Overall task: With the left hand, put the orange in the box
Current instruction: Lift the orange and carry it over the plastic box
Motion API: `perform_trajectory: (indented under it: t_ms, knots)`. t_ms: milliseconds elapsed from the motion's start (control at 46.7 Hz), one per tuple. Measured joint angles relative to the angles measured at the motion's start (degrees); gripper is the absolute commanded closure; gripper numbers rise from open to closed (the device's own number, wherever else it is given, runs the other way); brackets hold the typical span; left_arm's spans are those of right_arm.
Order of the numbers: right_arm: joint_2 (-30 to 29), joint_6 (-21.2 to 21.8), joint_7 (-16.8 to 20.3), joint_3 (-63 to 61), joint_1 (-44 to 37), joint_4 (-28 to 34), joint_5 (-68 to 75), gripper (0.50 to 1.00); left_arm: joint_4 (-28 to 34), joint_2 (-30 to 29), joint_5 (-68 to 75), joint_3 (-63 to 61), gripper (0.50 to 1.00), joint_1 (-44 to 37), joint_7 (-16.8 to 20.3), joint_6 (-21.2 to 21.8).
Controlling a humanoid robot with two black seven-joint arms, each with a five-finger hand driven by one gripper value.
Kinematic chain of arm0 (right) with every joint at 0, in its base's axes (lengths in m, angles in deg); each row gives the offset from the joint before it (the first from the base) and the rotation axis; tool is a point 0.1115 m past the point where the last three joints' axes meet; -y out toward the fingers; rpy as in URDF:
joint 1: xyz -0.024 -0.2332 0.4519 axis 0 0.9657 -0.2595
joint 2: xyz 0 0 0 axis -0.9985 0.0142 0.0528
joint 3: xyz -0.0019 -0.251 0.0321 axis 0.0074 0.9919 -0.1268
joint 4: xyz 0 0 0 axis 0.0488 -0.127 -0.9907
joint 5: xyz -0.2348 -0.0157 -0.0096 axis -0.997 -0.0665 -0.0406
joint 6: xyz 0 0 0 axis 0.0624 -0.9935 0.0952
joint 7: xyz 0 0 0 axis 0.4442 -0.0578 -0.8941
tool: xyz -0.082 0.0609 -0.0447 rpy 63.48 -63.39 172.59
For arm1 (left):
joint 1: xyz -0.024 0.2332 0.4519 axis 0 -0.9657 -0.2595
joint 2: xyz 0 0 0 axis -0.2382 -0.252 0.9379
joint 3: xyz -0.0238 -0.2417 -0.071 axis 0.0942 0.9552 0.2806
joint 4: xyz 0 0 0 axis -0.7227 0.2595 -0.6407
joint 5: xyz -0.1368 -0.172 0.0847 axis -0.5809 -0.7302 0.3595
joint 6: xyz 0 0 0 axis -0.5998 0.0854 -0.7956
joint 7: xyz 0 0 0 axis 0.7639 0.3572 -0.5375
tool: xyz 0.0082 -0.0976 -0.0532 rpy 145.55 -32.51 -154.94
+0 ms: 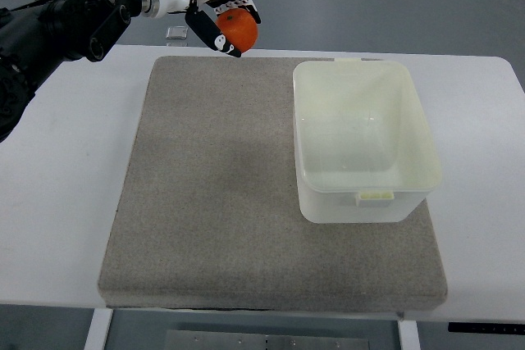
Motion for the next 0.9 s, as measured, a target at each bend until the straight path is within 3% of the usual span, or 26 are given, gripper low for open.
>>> perform_trajectory:
  t_ms: [278, 900]
  knots:
    - [0.0, 0.0, 0.0, 0.0, 0.0, 0.0, 0.0, 0.574, -13.9, -0.3, 0.8, 0.2, 1.0, 7.8, 0.1, 0.5]
    - [0.0, 0.0, 0.0, 0.0, 0.0, 0.0, 0.0, 0.574, -36.0, -0.2, 7.3, 5.5, 1.0, 15.3, 0.0, 2.5]
